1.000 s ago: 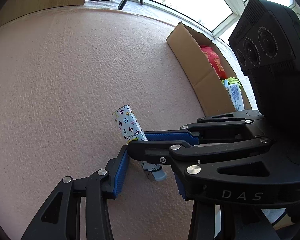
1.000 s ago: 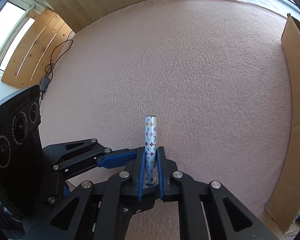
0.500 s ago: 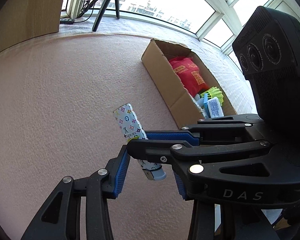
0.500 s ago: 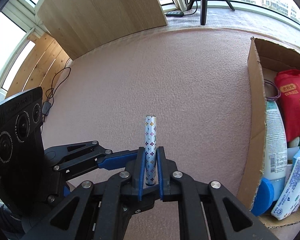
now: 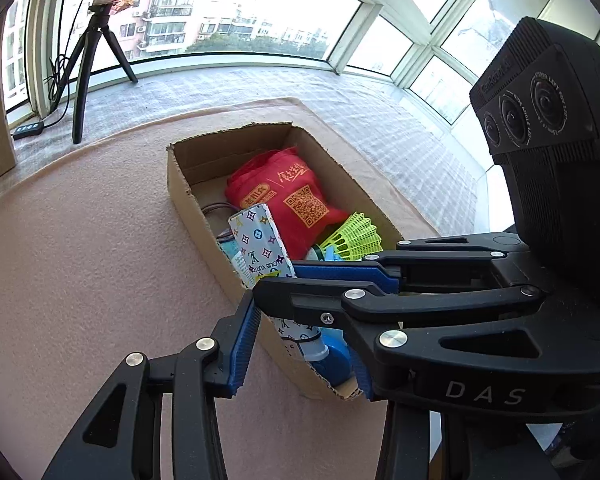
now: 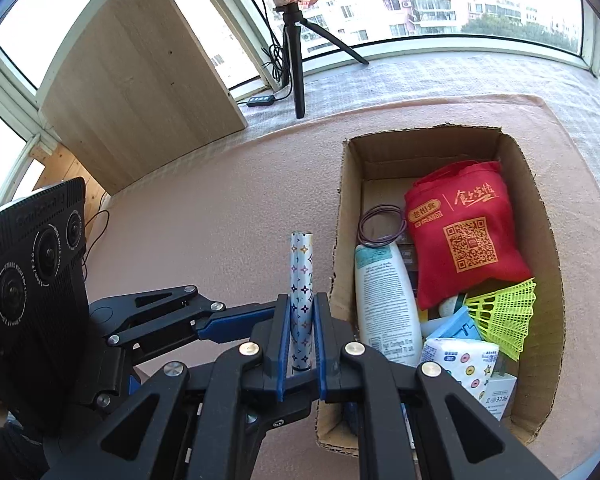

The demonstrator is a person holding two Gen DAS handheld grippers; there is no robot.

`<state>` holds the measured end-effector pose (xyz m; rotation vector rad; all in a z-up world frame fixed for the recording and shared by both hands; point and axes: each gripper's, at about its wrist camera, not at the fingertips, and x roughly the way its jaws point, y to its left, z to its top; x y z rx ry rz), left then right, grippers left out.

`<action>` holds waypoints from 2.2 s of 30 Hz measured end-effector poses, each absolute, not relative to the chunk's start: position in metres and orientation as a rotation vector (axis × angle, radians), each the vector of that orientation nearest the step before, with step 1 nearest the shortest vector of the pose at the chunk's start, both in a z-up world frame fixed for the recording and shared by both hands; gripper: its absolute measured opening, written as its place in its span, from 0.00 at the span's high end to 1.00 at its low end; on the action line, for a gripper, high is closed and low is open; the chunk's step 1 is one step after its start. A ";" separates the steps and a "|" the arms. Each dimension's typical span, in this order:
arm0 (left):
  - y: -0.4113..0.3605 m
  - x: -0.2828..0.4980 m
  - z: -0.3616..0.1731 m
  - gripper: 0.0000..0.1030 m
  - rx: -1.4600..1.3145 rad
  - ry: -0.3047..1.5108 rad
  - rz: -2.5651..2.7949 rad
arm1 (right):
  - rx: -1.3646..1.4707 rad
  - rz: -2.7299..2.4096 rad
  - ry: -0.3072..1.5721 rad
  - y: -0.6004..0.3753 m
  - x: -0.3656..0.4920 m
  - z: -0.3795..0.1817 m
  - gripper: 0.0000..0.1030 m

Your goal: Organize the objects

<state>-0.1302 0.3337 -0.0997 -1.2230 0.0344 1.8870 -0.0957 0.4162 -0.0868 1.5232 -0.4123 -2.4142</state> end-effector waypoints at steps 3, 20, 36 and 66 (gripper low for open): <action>0.353 -0.132 -0.105 0.57 -1.228 0.057 1.870 | 1.534 -2.429 -0.429 0.431 -0.096 -0.091 0.90; 0.371 -0.133 -0.111 0.39 -1.274 0.163 1.953 | 1.538 -2.562 -0.403 0.455 -0.085 -0.086 0.47; 0.265 -0.120 -0.104 0.35 -1.319 0.142 2.135 | 1.513 -2.564 -0.338 0.401 -0.068 -0.079 0.47; -0.002 -0.045 -0.078 0.29 -1.425 -0.088 2.593 | 1.379 -2.548 -0.082 0.212 -0.022 -0.058 0.47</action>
